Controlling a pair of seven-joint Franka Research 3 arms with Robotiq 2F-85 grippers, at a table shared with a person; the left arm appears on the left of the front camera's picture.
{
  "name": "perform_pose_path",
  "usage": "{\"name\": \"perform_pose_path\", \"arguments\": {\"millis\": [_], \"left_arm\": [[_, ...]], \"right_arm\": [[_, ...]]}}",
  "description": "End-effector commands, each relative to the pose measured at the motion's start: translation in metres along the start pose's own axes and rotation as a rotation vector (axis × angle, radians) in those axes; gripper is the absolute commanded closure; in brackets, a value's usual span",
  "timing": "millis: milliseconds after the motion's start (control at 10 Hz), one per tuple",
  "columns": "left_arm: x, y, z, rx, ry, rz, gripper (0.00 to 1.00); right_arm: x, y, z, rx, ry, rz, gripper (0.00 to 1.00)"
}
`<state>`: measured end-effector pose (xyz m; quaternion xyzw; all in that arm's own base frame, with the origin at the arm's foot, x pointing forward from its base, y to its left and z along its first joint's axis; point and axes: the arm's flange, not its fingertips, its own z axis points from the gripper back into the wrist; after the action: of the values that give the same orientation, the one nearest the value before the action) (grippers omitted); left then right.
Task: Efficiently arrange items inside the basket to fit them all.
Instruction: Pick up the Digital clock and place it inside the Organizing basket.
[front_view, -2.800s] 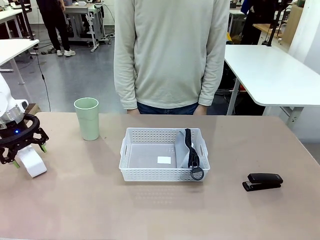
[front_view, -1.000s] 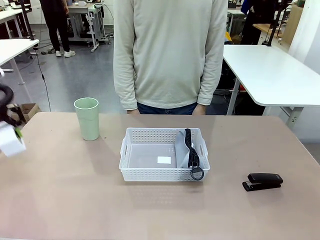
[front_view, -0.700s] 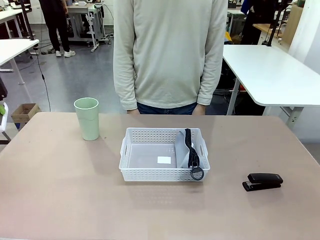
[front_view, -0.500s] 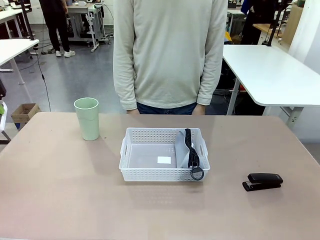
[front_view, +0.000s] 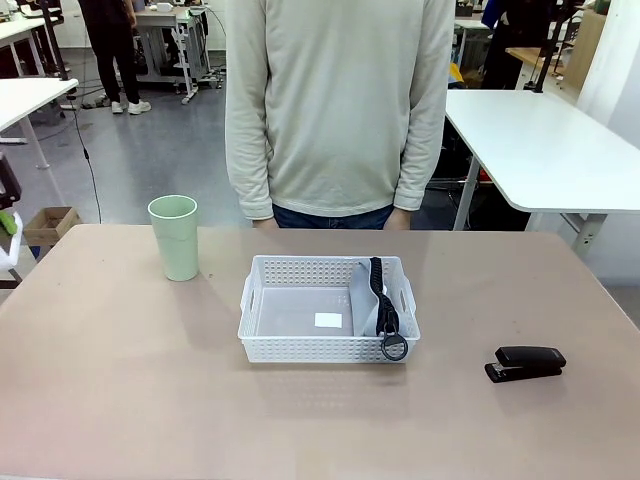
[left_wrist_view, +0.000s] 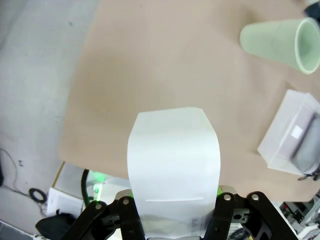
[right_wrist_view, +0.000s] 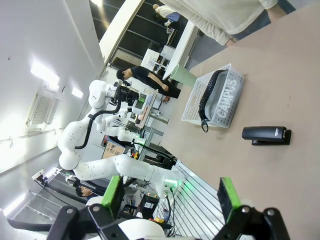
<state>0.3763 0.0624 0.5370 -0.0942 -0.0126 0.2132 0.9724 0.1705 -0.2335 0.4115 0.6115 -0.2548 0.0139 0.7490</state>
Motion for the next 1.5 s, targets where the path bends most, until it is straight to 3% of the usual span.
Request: {"name": "perform_pose_path", "arguments": {"millis": [0,200,400,600,700,900,1000,1400], "left_arm": [[-0.038,-0.086,0.015,0.021,-0.093,-0.051,0.49],[-0.066,-0.177,0.010,0.017,-0.116,-0.204,0.49],[-0.092,-0.270,-0.011,-0.006,-0.071,-0.320,0.49],[-0.123,-0.335,-0.049,0.009,-0.045,-0.423,0.49],[-0.134,-0.357,-0.070,0.026,-0.079,-0.411,0.49],[-0.143,-0.368,-0.075,0.129,-0.088,-0.385,0.49],[-0.145,-0.362,-0.085,0.011,-0.049,-0.435,0.49],[-0.145,-0.368,-0.093,0.041,-0.058,-0.420,0.49]], "right_arm": [[0.002,0.002,0.000,0.010,-0.011,0.029,0.00],[0.002,0.002,0.000,0.010,-0.011,0.029,0.00],[0.002,0.002,0.000,0.010,-0.011,0.029,0.00],[0.002,0.002,0.000,0.010,-0.011,0.029,0.00],[0.002,0.002,0.000,0.010,-0.011,0.029,0.00],[0.002,0.002,0.000,0.010,-0.011,0.029,0.00],[0.002,0.002,0.000,0.010,-0.011,0.029,0.00],[0.002,0.002,0.000,0.010,-0.011,0.029,0.00]]}}
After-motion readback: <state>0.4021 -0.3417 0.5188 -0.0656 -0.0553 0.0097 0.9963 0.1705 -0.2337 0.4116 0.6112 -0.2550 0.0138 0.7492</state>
